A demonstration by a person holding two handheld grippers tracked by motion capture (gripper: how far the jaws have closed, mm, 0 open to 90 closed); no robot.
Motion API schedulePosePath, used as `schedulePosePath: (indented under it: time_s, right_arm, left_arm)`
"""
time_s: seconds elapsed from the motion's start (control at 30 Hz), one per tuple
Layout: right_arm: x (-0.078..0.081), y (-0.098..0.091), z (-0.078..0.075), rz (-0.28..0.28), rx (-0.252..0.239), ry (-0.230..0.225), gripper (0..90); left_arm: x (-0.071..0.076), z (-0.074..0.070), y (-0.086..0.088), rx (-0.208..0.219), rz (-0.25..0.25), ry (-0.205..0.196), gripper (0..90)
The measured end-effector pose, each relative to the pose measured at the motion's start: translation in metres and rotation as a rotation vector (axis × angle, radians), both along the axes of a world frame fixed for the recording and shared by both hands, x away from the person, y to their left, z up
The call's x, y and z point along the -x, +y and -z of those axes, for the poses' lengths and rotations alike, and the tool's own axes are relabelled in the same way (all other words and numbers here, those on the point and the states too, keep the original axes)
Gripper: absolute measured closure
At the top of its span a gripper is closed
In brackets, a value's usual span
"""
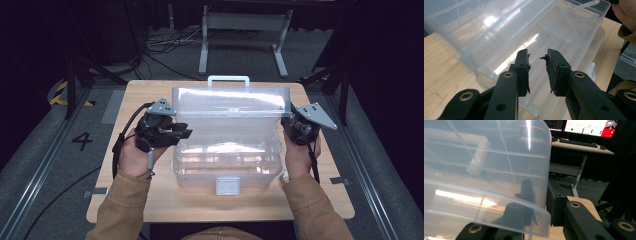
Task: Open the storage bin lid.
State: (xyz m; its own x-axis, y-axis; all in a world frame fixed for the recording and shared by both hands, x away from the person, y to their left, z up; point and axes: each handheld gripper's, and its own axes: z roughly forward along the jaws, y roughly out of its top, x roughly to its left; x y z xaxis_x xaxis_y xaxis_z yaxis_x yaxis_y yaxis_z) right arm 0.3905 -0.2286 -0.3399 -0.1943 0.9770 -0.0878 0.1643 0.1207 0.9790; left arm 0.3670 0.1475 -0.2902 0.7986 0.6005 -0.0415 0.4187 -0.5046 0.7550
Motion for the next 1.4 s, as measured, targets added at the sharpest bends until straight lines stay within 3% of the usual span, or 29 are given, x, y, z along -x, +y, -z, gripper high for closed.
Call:
schedulePosePath:
  time_s: [0.1, 0.5, 0.57, 0.77, 1.13, 1.27, 1.4]
  right_arm:
    - [-0.003, 0.0, -0.003, -0.001, 0.014, 0.006, 78.0]
    - [-0.016, -0.006, -0.015, -0.034, -0.011, 0.031, 78.8]
    - [-0.018, -0.007, -0.018, -0.038, -0.011, 0.023, 79.6]
    - [-0.028, -0.009, -0.025, -0.054, -0.003, 0.059, 79.4]
    - [-0.039, -0.011, -0.03, -0.079, 0.002, 0.091, 78.4]
    - [-0.042, -0.011, -0.031, -0.081, -0.004, 0.099, 78.3]
    - [-0.045, -0.011, -0.032, -0.085, -0.003, 0.105, 78.1]
  left_arm:
    - [0.005, 0.0, 0.002, 0.006, 0.053, 0.008, 69.8]
    - [0.025, 0.012, 0.004, -0.056, 0.122, 0.042, 67.5]
    - [0.029, 0.017, 0.003, -0.059, 0.143, 0.056, 67.1]
    - [0.034, 0.035, 0.001, -0.078, 0.179, 0.098, 66.1]
    - [0.029, 0.068, -0.012, -0.127, 0.235, 0.17, 62.7]
    - [0.027, 0.08, -0.021, -0.177, 0.243, 0.18, 61.2]
    - [0.023, 0.089, -0.026, -0.192, 0.256, 0.198, 60.7]
